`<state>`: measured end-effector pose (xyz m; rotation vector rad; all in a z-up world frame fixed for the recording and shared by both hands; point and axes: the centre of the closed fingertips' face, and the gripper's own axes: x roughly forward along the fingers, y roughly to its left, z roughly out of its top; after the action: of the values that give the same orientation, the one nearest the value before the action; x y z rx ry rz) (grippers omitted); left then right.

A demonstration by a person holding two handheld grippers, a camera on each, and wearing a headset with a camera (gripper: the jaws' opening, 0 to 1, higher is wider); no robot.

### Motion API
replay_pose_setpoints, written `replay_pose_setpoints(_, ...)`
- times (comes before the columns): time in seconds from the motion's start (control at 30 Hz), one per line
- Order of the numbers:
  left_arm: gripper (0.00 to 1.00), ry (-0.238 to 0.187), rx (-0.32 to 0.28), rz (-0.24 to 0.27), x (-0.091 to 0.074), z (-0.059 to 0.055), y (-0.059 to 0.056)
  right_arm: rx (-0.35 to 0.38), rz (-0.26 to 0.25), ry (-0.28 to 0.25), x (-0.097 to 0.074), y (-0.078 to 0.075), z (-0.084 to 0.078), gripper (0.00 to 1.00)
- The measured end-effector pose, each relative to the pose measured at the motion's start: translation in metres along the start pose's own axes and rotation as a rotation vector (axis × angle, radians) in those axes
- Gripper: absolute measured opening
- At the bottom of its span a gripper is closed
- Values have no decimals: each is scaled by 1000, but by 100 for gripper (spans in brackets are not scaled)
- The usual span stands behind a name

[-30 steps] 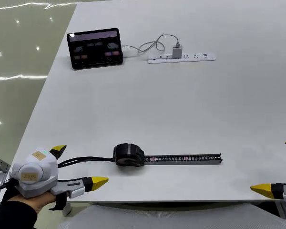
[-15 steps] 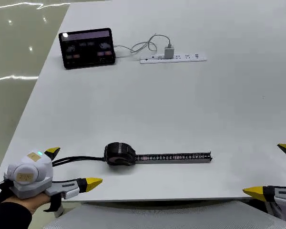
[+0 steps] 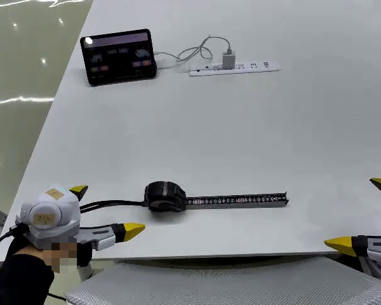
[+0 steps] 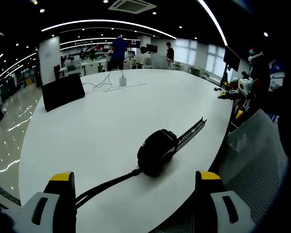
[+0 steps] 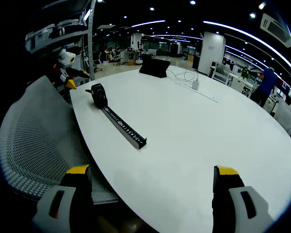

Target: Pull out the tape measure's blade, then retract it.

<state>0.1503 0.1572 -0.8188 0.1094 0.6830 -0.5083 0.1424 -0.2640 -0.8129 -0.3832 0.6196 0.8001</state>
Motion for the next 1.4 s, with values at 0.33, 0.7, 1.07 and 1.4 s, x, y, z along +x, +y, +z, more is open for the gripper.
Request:
replay_pose_setpoints(0.33, 100, 35, -102, 55, 24, 42, -15, -85, 58, 51, 12, -3, 21, 100)
replay_pose_setpoints(0.7, 100, 76, -193, 196, 62, 15, -27, -190, 148, 126, 46, 12, 25, 100)
replay_pose_setpoints(1.07, 100, 44, -316, 181, 80, 13, -44, -298, 249, 189, 76, 17, 27, 98)
replay_pose_setpoints(1.4, 100, 32, -207, 220, 98, 12, -40, -388, 346, 261, 100, 22, 21, 92)
